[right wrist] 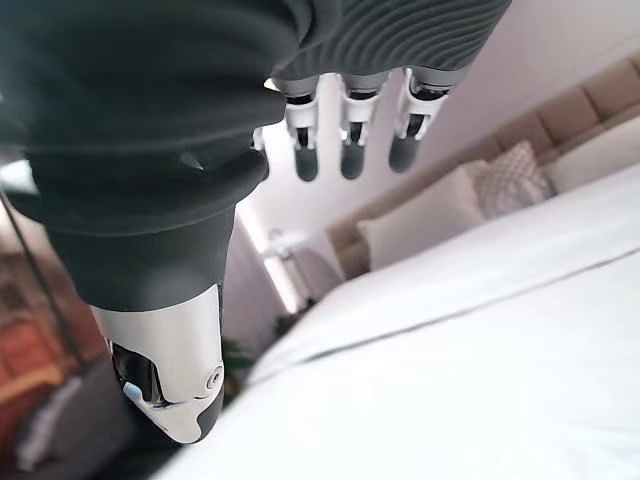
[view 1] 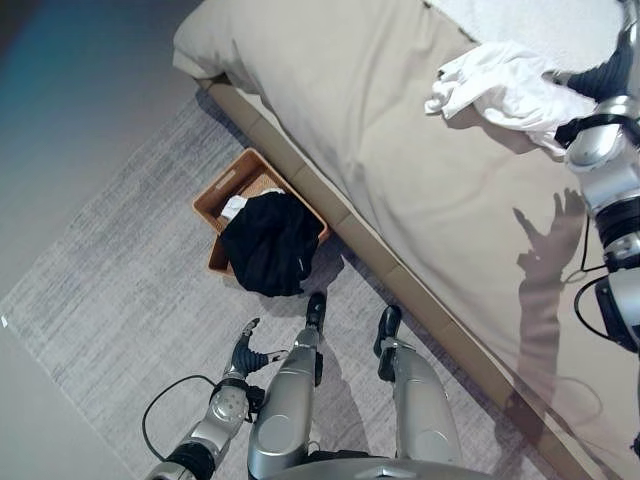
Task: Pick up clothes into the bucket
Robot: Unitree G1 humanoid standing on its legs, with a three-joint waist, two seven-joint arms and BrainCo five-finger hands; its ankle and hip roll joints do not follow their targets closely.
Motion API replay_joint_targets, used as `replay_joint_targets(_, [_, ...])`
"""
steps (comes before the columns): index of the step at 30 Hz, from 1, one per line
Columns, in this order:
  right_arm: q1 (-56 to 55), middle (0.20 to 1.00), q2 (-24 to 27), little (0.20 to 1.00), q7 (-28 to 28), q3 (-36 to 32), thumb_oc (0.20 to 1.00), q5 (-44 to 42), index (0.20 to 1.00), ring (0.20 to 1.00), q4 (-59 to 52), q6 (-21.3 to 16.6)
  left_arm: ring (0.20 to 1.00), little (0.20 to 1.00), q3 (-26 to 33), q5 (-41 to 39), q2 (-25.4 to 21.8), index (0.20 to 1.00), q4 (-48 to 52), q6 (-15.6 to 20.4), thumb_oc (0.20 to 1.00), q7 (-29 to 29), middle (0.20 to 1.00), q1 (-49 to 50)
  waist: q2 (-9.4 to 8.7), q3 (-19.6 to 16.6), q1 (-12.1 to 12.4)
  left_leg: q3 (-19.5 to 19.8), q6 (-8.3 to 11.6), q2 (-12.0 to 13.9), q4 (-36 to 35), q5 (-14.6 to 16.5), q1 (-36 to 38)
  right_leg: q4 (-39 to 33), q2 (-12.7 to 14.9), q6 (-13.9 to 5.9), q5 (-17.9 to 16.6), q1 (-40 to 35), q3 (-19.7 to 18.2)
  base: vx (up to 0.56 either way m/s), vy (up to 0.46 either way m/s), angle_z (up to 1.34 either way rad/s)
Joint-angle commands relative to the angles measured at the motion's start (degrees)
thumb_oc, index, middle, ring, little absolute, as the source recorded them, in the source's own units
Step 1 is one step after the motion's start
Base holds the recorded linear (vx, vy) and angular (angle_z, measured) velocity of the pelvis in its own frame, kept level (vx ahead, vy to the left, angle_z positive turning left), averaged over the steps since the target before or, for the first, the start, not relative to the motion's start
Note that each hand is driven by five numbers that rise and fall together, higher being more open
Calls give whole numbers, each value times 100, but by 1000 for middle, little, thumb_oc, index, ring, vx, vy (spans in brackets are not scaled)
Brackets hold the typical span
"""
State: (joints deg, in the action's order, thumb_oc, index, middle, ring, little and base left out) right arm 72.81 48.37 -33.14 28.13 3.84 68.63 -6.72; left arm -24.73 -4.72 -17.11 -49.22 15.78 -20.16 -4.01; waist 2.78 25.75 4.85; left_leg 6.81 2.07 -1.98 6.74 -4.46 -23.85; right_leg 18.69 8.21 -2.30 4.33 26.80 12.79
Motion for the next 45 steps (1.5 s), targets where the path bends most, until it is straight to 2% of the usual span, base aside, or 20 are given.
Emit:
replay_joint_targets(1, [605, 1000, 565, 1000, 91, 424, 1000, -475, 1000, 1000, -104, 18, 1000, 1000, -29, -199, -195, 1000, 73, 36, 1000, -125, 1000, 106, -319, 250, 89, -109, -55, -155, 517, 307, 11, -386, 233, -480, -465, -441, -149, 3, 10, 8])
replay_joint_targets(4, [814, 1000, 680, 1000, 256, 685, 1000, -515, 1000, 1000, 141, 76, 1000, 1000, -20, -293, -174, 1000, 113, 32, 1000, -135, 1000, 51, -402, 355, 133, -74, -71, -206, 694, 362, -149, -351, 269, -500, -479, -370, -134, 27, 45, 10])
replay_joint_targets(9, [763, 1000, 732, 1000, 364, 655, 1000, -664, 1000, 1000, 276, 139, 1000, 1000, -48, -334, -135, 1000, 134, -18, 1000, -133, 1000, 47, -495, 404, 198, -67, -269, -346, 1388, 811, -399, 235, 405, -529, -326, -235, -297, 48, 90, 8])
replay_joint_targets(11, [594, 1000, 728, 1000, 429, 553, 1000, -698, 1000, 1000, 230, 149, 1000, 1000, -48, -306, -148, 1000, 141, -63, 1000, -113, 1000, 55, -450, 404, 124, -33, -499, -447, 1819, 1178, -421, 1311, 580, -617, -631, 203, -642, 98, 173, 5])
replay_joint_targets(13, [501, 1000, 722, 1000, 450, 517, 1000, -715, 1000, 1000, 209, 161, 1000, 1000, -54, -295, -174, 1000, 108, -83, 1000, -94, 1000, 46, -383, 404, 46, 21, -569, -451, 2100, 1322, -422, 1829, 502, -542, -613, 450, -989, 143, 92, 21])
replay_joint_targets(17, [422, 1000, 615, 1000, 478, 501, 1000, -646, 1000, 1000, 182, 163, 1000, 1000, 60, -326, -135, 1000, -76, -58, 1000, -148, 1000, 24, -392, 404, -65, 26, -519, -509, 2127, 1537, -167, 1107, 478, -469, -731, 750, -1080, 132, -4, 4])
replay_joint_targets(18, [397, 1000, 593, 1000, 483, 501, 1000, -622, 1000, 1000, 217, 175, 1000, 1000, 97, -375, -101, 1000, -188, -58, 1000, -169, 1000, -32, -483, 404, -162, 59, -483, -623, 2070, 1556, -77, 554, 538, -549, -983, 907, -1132, 274, -193, -9])
replay_joint_targets(19, [137, 1000, 616, 1000, 461, 394, 1000, -633, 1000, 1000, 212, 184, 1000, 1000, 181, -521, -62, 1000, -198, -14, 1000, -201, 1000, 5, -534, 404, -314, 215, -386, -700, 1911, 1643, 300, -506, 469, -781, -1279, 856, -1207, 275, -193, -10])
replay_joint_targets(20, [131, 1000, 617, 1000, 461, 391, 1000, -632, 1000, 1000, 210, 184, 1000, 1000, 179, -521, -63, 1000, -198, -14, 1000, -201, 1000, 8, -530, 404, -314, 220, -385, -695, 1908, 1644, 307, -513, 466, -780, -1281, 845, -1201, 326, -286, 11])
replay_joint_targets(21, [-234, 1000, 829, 1000, 476, 298, 1000, -658, 1000, 1000, 182, 164, 1000, 1000, 231, -606, -93, 1000, -152, 48, 1000, -186, 1000, 60, -486, 404, -414, 410, -323, -710, 1839, 1644, 482, -627, 321, -900, -1330, 809, -1582, 146, -244, 21])
replay_joint_targets(22, [-395, 1000, 962, 1000, 533, 222, 1000, -660, 1000, 1000, 163, 155, 1000, 1000, 272, -579, -102, 1000, -170, 49, 1000, -165, 1000, 27, -515, 404, -427, 477, -250, -738, 1897, 1628, 479, -695, 350, -886, -1294, 602, -1655, 149, -301, 88])
replay_joint_targets(24, [-461, 1000, 983, 1000, 536, 113, 1000, -695, 1000, 1000, 108, 126, 1000, 1000, 294, -545, -104, 1000, -196, 62, 1000, -170, 1000, 22, -517, 404, -438, 504, -217, -751, 1856, 1597, 499, -800, 401, -861, -1433, 483, -1604, 31, -193, 118])
replay_joint_targets(25, [-577, 1000, 1080, 1000, 579, 62, 1000, -751, 1000, 1000, 101, 97, 1000, 1000, 268, -511, -81, 1000, -223, 66, 1000, -133, 1000, 11, -430, 347, -434, 522, -81, -576, 1499, 1344, 612, -709, 373, -804, -1400, 355, -1488, 44, -255, 57])
replay_joint_targets(29, [-822, 1000, 1106, 1000, 585, -106, 1000, -814, 1000, 1000, 83, 29, 1000, 1000, 177, -467, -68, 1000, -192, 60, 1000, -102, 1000, -79, -328, 269, -460, 555, 116, -304, 1002, 1043, 759, -642, 371, -735, -1232, 165, -1158, 50, -253, 41])
replay_joint_targets(30, [-889, 1000, 1091, 1000, 567, -146, 1000, -865, 1000, 1000, 58, 11, 1000, 1000, 155, -499, -68, 1000, -137, 84, 1000, -75, 1000, -112, -301, 239, -499, 457, 167, -218, 907, 955, 760, -654, 395, -718, -1195, 105, -1045, 9, -184, 50])
replay_joint_targets(32, [-1083, 1000, 1081, 1000, 678, -203, 1000, -947, 1000, 1000, -25, -23, 1000, 1000, 118, -488, -17, 1000, -9, 62, 1000, -19, 1000, -236, -252, 203, -658, -435, 159, 88, 863, 867, 722, -725, 468, -692, -1098, -82, -737, 9, -213, 35])
replay_joint_targets(33, [-1113, 1000, 1070, 1000, 748, -214, 1000, -988, 1000, 1000, -35, -23, 1000, 1000, 105, -463, -23, 1000, 63, 55, 1000, 10, 1000, -274, -257, 195, -713, -723, 144, 159, 834, 783, 673, -772, 481, -679, -1104, -98, -677, -11, -123, 43])
replay_joint_targets(35, [-1061, 1000, 1051, 1000, 897, -119, 1000, -980, 1000, 1000, 53, 23, 1000, 1000, 66, -441, -33, 1000, 165, 45, 1000, 77, 1000, -294, -244, 181, -728, -1068, 110, 273, 762, 719, 662, -787, 431, -638, -1073, -95, -603, -2, -78, 38])
replay_joint_targets(41, [-767, 1000, 902, 1000, 1125, 111, 1000, -901, 1000, 1000, 503, 126, 1000, 1000, -95, -350, -106, 1000, 385, -24, 1000, 141, 1000, -329, -200, 225, -618, -1005, 57, 285, 551, 699, 609, -536, 301, -602, -953, 143, -687, 6, -45, -7])
replay_joint_targets(45, [-616, 1000, 940, 1000, 1133, 131, 1000, -813, 1000, 1000, 822, 219, 1000, 1000, -178, -312, -116, 1000, 422, -112, 1000, 177, 1000, -360, -29, 365, -581, -898, 94, 256, 440, 602, 543, -213, 347, -544, -771, 347, -665, 24, -13, 5])
